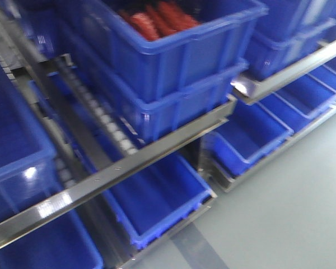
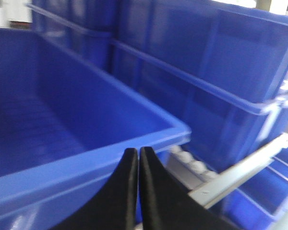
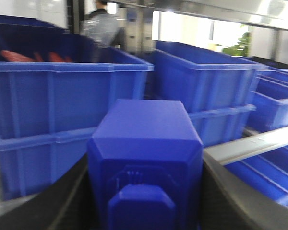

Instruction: Pour parts from conveyor to right shelf

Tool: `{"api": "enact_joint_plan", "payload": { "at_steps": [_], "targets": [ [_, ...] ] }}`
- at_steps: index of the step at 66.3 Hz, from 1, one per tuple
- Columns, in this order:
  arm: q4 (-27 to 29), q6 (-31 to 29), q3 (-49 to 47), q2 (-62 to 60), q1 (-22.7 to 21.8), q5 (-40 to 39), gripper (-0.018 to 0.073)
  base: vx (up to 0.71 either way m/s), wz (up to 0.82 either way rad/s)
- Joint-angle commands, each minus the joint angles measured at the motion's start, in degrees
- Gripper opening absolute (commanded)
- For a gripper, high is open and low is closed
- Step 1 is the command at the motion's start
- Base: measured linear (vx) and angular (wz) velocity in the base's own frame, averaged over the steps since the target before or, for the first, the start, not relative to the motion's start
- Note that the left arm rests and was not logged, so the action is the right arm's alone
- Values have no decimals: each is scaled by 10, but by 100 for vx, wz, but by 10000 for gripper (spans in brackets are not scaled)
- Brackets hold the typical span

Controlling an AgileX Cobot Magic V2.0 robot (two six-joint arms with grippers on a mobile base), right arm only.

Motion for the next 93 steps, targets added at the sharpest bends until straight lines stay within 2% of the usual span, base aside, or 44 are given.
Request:
{"api": "enact_joint_plan", "payload": {
  "at_steps": [1, 49, 93],
  "targets": [
    [0, -5, -16, 10, -3, -45, -8, 13, 78],
    [0, -5, -16, 10, -3, -45, -8, 0, 71],
    [0, -5, -16, 10, -3, -45, -8, 15, 10]
  ]
}}
